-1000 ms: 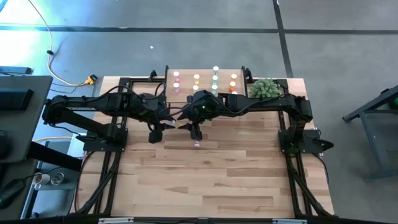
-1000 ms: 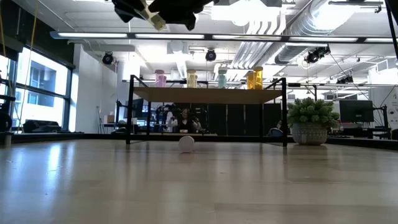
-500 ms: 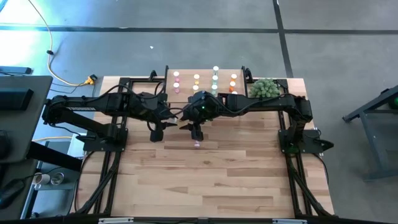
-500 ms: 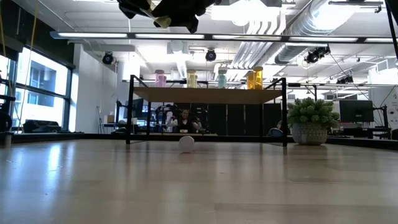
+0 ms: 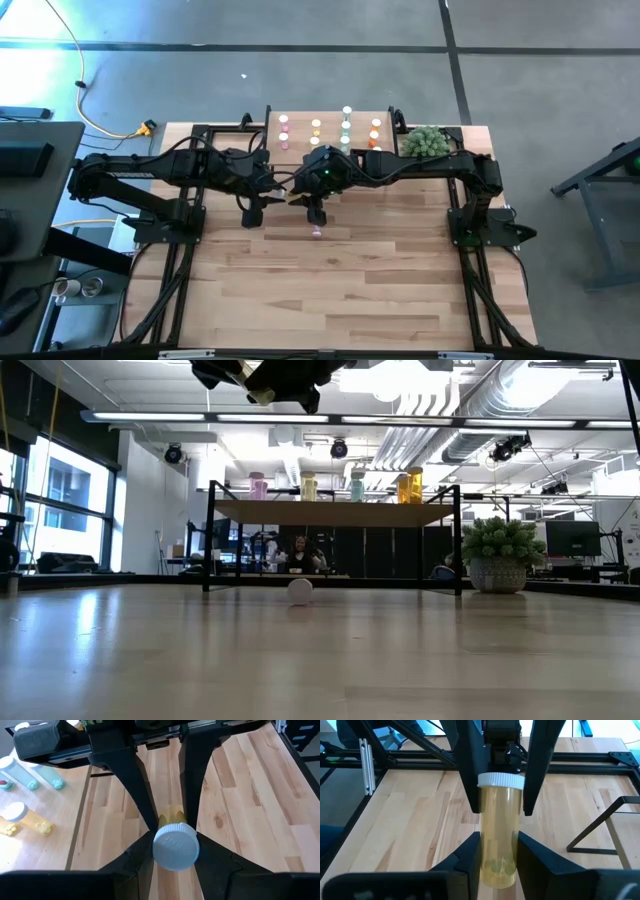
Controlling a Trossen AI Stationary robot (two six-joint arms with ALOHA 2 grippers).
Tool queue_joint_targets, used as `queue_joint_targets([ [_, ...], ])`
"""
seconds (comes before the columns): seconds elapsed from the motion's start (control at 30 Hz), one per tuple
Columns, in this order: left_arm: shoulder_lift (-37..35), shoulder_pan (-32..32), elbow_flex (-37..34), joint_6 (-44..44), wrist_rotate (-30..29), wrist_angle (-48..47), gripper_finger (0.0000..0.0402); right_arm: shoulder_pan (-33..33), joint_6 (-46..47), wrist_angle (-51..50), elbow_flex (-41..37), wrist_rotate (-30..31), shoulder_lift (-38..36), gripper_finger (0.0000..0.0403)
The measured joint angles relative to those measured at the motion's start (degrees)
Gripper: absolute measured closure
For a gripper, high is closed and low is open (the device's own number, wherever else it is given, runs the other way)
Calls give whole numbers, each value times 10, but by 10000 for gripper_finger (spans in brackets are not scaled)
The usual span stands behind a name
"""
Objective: Pick and place medicine bottles onto shelf by color
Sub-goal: Put the yellow pill bottle aligned with the other yellow pill bottles on the shelf
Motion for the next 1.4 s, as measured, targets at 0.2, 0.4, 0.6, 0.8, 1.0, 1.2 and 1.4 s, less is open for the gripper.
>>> queue_joint_targets([
  [0.2,0,0,0,19,-3,4,286,0,-1,-2,0,0,0,313],
  [0.4,0,0,0,19,-2,7,286,0,-1,-3,0,0,-1,313],
  [0.6,0,0,0,16,-4,7,283,0,-2,-3,0,0,-1,313],
  [0.8,0,0,0,15,-33,4,238,0,-3,-11,0,11,-7,314],
  [1.0,0,0,1,5,-51,4,185,0,-3,-22,0,30,-20,314],
  [1.2,-3,2,28,0,-52,3,173,-4,-14,-36,0,40,-43,314],
  [1.4,-4,2,48,15,-63,4,174,-11,-39,-44,0,66,-76,314],
])
